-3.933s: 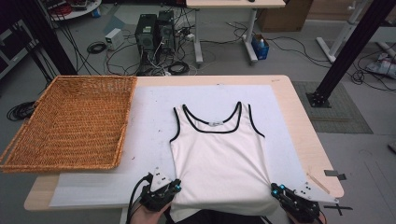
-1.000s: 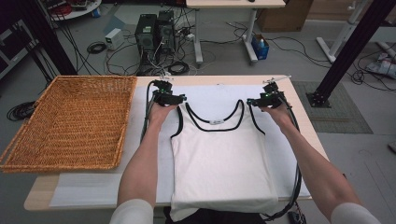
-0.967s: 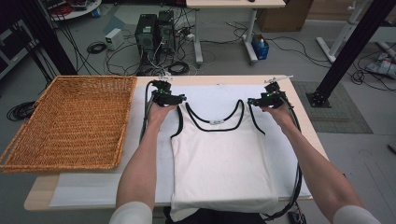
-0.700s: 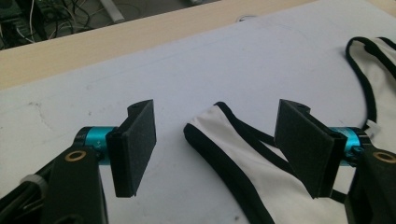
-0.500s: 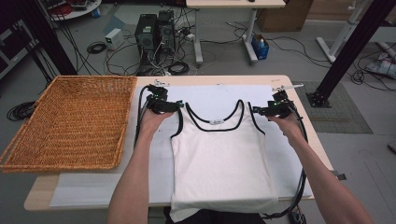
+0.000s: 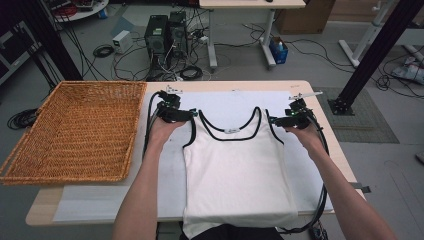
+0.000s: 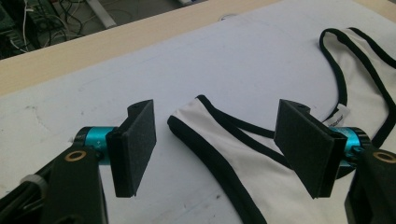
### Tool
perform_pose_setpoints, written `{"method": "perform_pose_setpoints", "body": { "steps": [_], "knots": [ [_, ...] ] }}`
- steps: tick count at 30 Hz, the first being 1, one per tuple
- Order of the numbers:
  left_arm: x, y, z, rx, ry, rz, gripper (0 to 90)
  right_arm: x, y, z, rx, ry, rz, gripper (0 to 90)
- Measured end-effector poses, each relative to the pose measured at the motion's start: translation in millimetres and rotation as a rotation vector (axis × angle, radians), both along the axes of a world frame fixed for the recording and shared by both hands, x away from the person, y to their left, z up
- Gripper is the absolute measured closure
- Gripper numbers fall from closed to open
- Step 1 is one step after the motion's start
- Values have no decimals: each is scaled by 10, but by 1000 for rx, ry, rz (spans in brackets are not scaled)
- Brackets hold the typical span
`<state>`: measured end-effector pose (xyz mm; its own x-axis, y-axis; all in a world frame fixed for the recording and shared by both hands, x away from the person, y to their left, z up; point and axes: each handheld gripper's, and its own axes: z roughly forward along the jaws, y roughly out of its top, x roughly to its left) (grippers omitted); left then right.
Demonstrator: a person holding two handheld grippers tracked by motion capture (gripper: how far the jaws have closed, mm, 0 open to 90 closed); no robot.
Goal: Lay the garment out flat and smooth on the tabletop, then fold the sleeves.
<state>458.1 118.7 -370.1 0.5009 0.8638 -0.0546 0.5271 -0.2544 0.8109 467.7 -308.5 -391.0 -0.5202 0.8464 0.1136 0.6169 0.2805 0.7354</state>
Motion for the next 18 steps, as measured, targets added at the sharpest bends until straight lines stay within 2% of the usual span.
{"method": "perform_pose_setpoints", "body": {
  "steps": [8,12,15,18],
  "knots": [
    [18,-19,1,4,-4,-16,296,-79,1,8,8,0,8,124],
    [71,-14,8,22,0,-28,298,-131,15,-3,8,-3,14,124],
    [165,-4,11,53,2,-33,307,-165,38,0,3,-12,27,124],
    [336,-7,-25,139,16,-20,326,-210,74,20,-8,-25,34,123]
  ]
}}
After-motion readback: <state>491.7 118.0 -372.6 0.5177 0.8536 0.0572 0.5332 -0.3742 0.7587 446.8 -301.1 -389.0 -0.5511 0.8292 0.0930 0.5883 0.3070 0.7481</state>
